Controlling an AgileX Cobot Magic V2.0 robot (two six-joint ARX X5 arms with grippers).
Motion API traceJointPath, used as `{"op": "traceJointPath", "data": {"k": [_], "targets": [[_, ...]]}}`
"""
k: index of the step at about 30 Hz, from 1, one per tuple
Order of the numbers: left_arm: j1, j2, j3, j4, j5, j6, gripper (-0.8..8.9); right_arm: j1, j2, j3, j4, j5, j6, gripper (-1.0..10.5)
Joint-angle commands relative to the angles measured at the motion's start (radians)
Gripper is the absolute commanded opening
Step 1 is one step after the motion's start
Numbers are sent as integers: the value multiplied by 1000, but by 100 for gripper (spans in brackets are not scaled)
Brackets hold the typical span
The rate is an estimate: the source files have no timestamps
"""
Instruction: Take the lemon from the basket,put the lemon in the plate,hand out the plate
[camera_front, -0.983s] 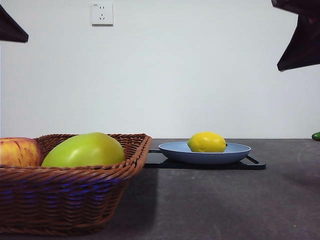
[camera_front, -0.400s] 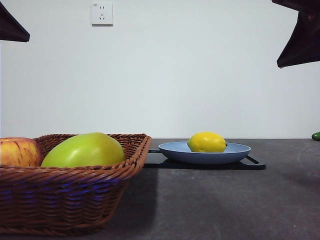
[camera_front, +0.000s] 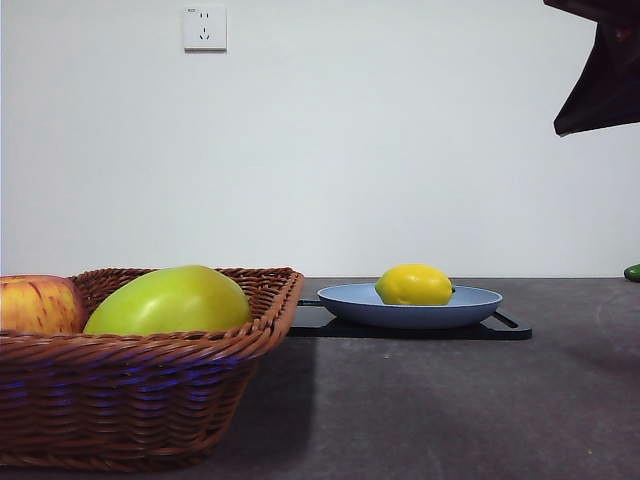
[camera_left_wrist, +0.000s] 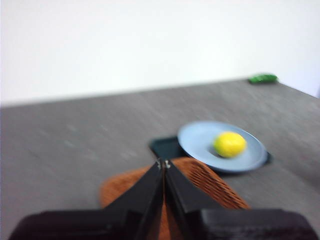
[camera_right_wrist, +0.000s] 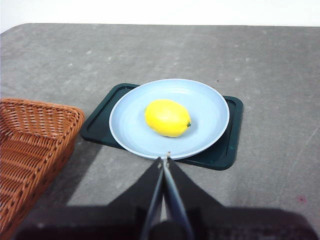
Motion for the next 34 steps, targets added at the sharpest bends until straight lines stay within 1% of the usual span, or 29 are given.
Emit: {"op": "traceJointPath", "data": {"k": [1, 3, 6, 11, 17, 22, 26, 34], "targets": [[75, -83, -14, -9, -37, 80, 8, 5, 4, 11, 12, 3, 8, 11], [134, -124, -40, -10, -79, 79, 8, 5, 4, 11, 12, 3, 8, 11], [213, -153, -93, -4, -98, 77, 8, 5, 4, 11, 12, 3, 8, 11], [275, -154, -214, 55, -98, 75, 8, 5, 4, 11, 12, 3, 8, 11], [285, -155, -352, 103, -99, 44, 8, 5, 4, 11, 12, 3, 8, 11], [285, -155, -414, 105, -99, 20, 8, 5, 4, 11, 13, 3, 8, 11], [285, -156, -429, 105, -97, -3, 8, 5, 4, 11, 12, 3, 8, 11], [285, -160, -429, 112, -98, -5, 8, 5, 4, 11, 13, 3, 8, 11]]}}
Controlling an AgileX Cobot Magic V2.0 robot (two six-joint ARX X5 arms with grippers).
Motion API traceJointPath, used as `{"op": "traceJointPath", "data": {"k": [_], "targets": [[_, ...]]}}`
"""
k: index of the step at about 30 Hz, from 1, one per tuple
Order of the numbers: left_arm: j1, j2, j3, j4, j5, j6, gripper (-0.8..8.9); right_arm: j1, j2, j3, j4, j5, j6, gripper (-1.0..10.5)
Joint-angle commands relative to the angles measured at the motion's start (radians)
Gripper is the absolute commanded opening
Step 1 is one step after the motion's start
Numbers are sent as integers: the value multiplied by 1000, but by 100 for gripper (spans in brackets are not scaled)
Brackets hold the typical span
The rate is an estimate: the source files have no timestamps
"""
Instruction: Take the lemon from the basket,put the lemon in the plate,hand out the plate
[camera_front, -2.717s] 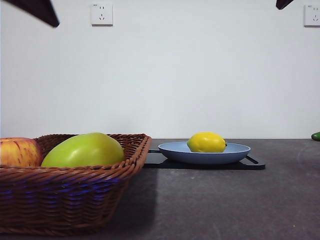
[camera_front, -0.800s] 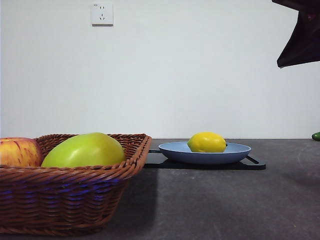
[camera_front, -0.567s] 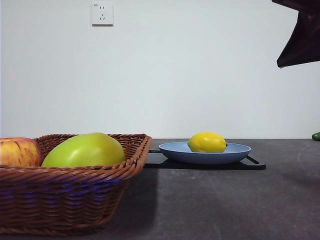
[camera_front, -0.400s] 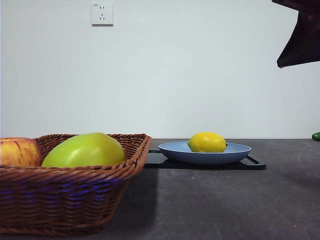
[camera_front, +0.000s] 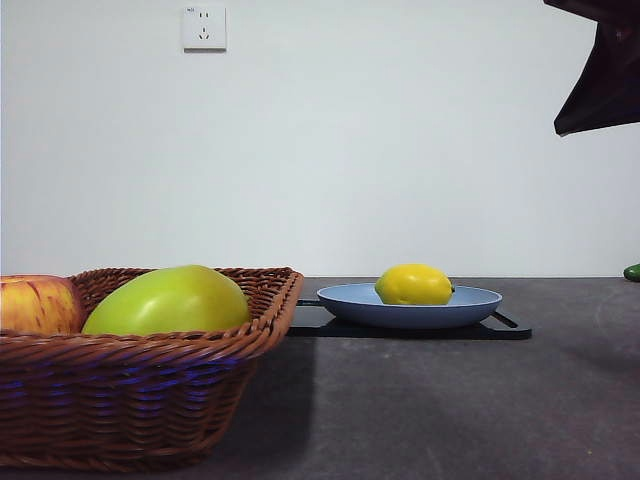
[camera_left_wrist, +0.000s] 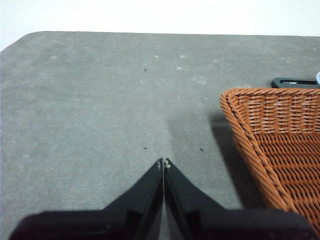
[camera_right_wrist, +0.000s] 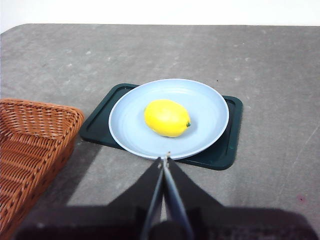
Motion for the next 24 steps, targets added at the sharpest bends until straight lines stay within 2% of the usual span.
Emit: {"op": "traceJointPath", "data": {"k": [1, 18, 21, 24], "targets": [[3, -3, -12, 8, -3, -7, 8, 5, 4, 11, 13, 3, 6, 11], [3, -3, -12, 8, -3, -7, 8, 6, -2, 11, 11, 3, -2, 11], [3, -3, -12, 9, -3, -7, 8, -18, -85, 8, -31, 27, -104, 11], [3, -3, -12, 9, -3, -7, 8, -84, -187, -4, -92, 7, -137, 11]]}}
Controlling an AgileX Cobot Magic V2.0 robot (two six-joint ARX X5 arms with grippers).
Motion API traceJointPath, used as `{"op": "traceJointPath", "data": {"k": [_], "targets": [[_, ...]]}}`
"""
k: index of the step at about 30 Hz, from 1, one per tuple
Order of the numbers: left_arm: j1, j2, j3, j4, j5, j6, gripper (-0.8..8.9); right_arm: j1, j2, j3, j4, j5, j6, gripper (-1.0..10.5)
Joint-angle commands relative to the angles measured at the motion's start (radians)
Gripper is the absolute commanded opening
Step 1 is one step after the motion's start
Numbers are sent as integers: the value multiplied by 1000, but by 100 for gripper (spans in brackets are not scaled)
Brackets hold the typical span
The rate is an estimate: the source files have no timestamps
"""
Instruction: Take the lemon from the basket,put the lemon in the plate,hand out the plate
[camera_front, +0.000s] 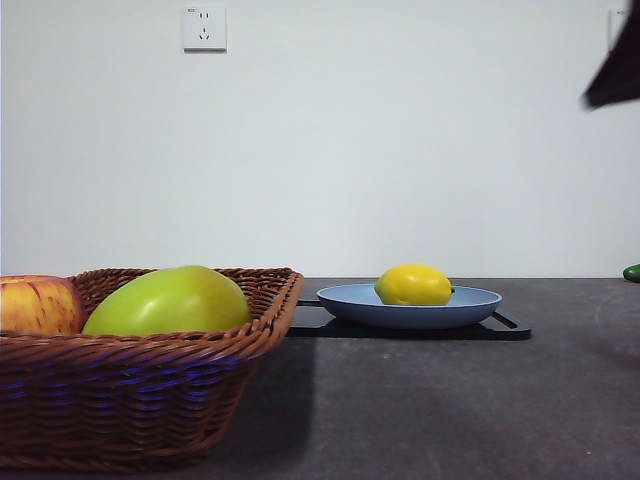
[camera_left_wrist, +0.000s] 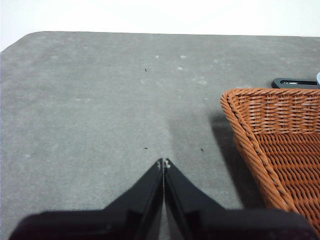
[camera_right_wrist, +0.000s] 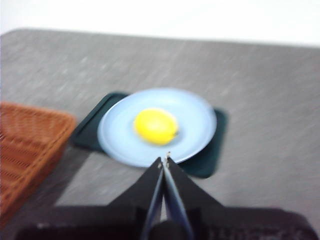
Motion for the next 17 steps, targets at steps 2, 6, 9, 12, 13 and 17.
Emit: {"op": "traceJointPath", "data": {"k": [2, 6, 9, 12, 13, 17], "targets": [[3, -3, -12, 8, -3, -7, 8, -108, -130, -23, -39, -88, -53, 11], [3, -3, -12, 9, -3, -7, 8, -304, -291, -98, -39, -304, -53, 11], [3, -3, -12, 9, -3, -7, 8, -416, -386, -168, -38, -360, -53, 11], [3, -3, -12, 9, -3, -7, 8, -486, -462, -243, -38, -362, -53, 11], [3, -3, -12, 9, -3, -7, 8, -500, -481, -264, -38, -362, -52, 11], [3, -3, -12, 9, -3, -7, 8, -533, -533, -336, -38, -362, -52, 11]]}}
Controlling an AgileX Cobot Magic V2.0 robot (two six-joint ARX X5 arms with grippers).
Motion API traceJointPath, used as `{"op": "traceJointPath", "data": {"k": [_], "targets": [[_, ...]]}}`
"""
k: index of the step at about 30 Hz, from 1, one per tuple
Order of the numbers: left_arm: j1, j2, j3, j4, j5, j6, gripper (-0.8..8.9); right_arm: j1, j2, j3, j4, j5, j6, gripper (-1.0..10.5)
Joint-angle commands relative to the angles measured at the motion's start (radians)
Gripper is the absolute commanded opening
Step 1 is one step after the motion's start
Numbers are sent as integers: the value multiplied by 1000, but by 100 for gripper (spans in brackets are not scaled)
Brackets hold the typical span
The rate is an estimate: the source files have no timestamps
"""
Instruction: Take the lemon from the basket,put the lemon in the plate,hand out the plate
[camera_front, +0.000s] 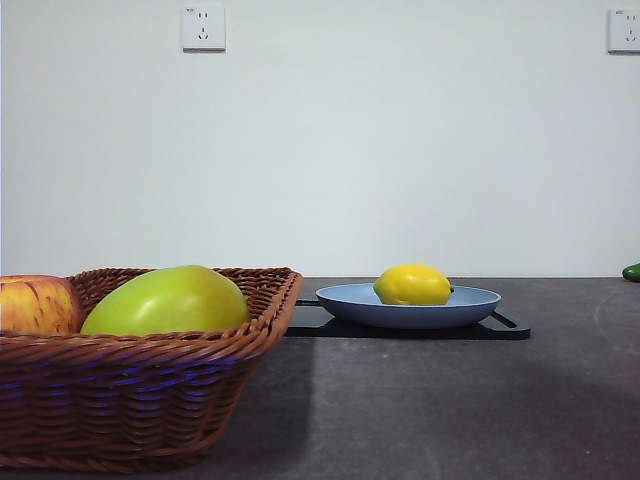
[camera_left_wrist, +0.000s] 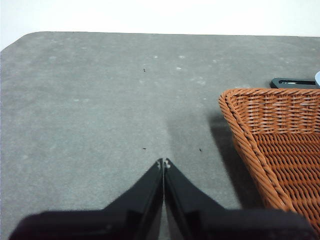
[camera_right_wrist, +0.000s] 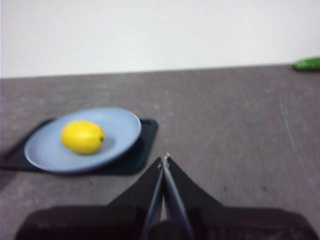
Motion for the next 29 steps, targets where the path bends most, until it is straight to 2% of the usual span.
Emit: {"op": "traceJointPath", "data": {"k": [1, 9, 29], "targets": [[3, -3, -12, 9, -3, -7, 8, -8, -20, -31, 10, -2, -7, 11], [3, -3, -12, 9, -3, -7, 8, -7, -46, -106, 8, -1, -5, 11], [3, -3, -12, 12, -3, -7, 8, -6, -45, -107, 12, 3, 2, 11]]}}
